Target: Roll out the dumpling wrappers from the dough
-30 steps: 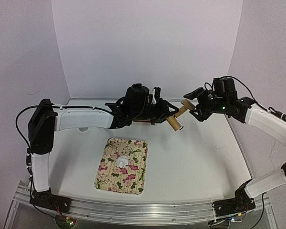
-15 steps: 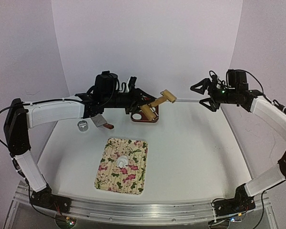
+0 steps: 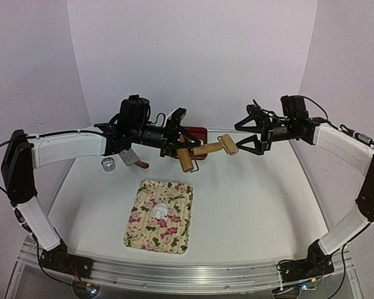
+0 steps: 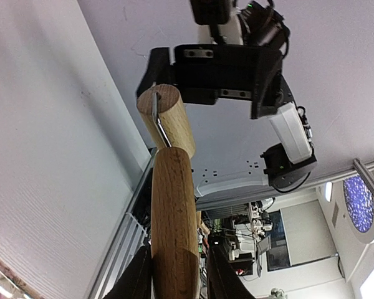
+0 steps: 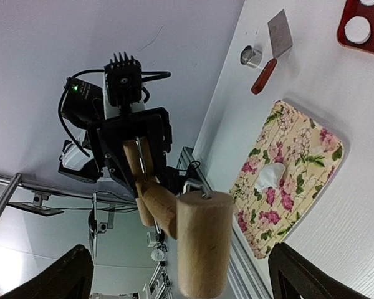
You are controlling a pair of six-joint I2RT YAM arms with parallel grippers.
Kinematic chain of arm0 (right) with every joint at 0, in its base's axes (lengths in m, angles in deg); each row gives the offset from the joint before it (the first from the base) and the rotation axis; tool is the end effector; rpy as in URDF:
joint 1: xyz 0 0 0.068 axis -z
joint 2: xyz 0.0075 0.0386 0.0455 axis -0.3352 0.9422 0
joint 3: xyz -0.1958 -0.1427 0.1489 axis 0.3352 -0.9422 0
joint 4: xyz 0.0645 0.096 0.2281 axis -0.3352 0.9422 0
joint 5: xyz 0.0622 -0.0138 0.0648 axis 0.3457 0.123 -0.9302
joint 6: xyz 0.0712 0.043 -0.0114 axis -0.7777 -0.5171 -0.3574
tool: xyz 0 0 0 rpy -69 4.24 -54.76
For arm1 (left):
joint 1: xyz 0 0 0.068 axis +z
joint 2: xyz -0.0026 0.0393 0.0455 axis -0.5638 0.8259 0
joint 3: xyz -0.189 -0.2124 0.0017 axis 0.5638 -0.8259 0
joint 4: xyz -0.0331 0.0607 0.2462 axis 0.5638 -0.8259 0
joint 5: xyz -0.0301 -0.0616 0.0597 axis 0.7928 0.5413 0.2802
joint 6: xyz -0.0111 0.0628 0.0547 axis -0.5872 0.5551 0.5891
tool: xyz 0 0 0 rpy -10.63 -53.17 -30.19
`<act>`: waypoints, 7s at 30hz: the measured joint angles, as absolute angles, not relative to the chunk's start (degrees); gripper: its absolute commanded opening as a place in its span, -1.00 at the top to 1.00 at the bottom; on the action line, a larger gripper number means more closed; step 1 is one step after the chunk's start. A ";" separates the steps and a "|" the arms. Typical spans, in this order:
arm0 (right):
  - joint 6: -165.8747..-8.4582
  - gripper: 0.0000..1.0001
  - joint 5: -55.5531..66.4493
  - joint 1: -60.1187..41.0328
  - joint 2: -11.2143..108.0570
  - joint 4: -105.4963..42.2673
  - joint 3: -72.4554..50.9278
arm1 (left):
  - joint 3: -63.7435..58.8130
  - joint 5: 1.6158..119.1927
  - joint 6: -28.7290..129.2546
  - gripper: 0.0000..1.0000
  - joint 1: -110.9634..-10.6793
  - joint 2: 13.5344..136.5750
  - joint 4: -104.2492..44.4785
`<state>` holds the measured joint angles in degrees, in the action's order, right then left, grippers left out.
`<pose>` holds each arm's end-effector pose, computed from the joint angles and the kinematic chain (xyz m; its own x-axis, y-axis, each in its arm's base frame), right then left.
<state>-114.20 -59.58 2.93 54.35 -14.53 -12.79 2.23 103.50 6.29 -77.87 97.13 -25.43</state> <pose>0.2999 0.1630 0.3425 -0.8946 -0.0945 -0.4368 -0.4460 0.1248 0.8863 0.2626 -0.3290 0.3299 -0.9072 0.1520 -0.3923 0.4088 0.0987 -0.9073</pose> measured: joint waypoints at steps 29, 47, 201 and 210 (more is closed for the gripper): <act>-115.54 -0.15 -66.09 -5.16 59.43 -14.15 -10.46 | 3.36 109.06 0.86 1.00 -78.27 101.23 -19.19; -116.79 0.57 -66.00 -6.48 59.43 -13.88 -11.92 | 3.36 109.84 0.66 1.00 -78.35 101.60 -18.42; -139.99 1.00 -11.42 -35.48 87.13 17.35 17.91 | -16.92 80.20 42.31 1.00 -61.52 103.24 -67.89; -139.71 1.00 -11.27 -35.48 89.40 18.85 20.23 | -16.97 80.33 42.34 1.00 -61.48 103.25 -67.83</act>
<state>-139.71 -11.27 -35.48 89.40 18.85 20.23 -16.97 80.33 42.34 -61.48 103.25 -67.83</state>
